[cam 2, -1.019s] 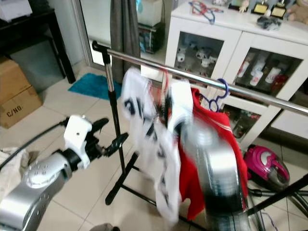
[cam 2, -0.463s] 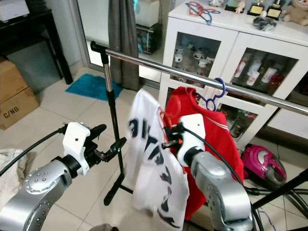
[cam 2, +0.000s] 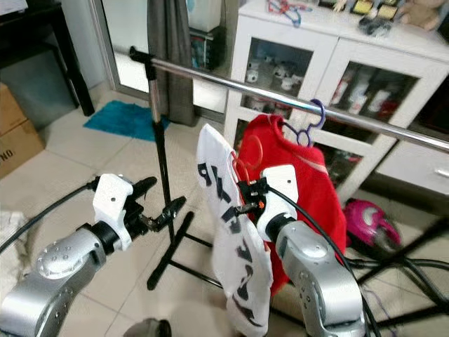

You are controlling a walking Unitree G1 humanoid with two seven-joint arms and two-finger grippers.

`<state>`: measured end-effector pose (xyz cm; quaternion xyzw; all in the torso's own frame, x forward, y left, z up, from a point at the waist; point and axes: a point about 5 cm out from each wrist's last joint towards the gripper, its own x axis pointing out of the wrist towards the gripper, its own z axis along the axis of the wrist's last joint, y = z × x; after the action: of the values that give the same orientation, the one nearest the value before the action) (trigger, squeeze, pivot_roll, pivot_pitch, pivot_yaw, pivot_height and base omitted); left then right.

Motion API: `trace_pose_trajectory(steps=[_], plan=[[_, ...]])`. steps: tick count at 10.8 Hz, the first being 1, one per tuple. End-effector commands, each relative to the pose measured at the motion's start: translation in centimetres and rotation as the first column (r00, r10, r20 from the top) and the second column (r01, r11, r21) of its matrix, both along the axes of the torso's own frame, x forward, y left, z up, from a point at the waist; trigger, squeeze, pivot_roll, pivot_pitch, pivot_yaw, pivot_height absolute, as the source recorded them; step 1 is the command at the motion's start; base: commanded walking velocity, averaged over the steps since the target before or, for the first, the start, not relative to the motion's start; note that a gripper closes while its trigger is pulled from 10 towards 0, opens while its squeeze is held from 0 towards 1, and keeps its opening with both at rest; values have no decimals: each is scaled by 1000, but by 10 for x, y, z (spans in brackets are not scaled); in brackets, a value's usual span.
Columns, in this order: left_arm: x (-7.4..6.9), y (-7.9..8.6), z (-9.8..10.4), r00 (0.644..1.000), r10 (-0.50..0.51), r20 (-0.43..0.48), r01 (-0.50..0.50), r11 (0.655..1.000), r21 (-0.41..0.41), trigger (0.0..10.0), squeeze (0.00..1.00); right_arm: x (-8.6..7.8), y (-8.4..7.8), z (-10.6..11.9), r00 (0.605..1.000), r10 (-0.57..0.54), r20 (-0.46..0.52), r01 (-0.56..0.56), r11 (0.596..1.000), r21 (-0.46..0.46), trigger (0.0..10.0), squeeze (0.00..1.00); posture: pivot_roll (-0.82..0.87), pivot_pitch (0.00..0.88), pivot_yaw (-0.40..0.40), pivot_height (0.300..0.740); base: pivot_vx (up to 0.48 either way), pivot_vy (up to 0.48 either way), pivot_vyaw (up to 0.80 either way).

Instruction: Hang hanger

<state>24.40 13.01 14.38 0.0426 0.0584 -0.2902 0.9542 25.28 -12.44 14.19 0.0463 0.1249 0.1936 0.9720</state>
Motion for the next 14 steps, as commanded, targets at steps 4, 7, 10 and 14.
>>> trace_pose_trajectory(steps=[4,7,10,14], plan=[[4,-6,-1,999,-34,2,34,999,4,10000,0,1,-1,11,998,-9,69,9,1000,0,0,0,100,4,-25,740,-190,0,0],[25,-16,10,998,-56,29,58,994,-93,10000,1000,9,15,27,988,80,134,-80,997,-2,0,0,95,0,-31,740,0,0,0],[41,-26,21,994,-61,85,69,993,-97,10000,1000,16,25,37,975,142,172,-142,990,-9,0,0,96,8,-40,740,0,0,0],[58,-44,25,987,-110,114,122,987,-102,10000,0,18,38,47,944,244,222,-247,969,-13,0,0,89,0,-28,740,0,0,0]])
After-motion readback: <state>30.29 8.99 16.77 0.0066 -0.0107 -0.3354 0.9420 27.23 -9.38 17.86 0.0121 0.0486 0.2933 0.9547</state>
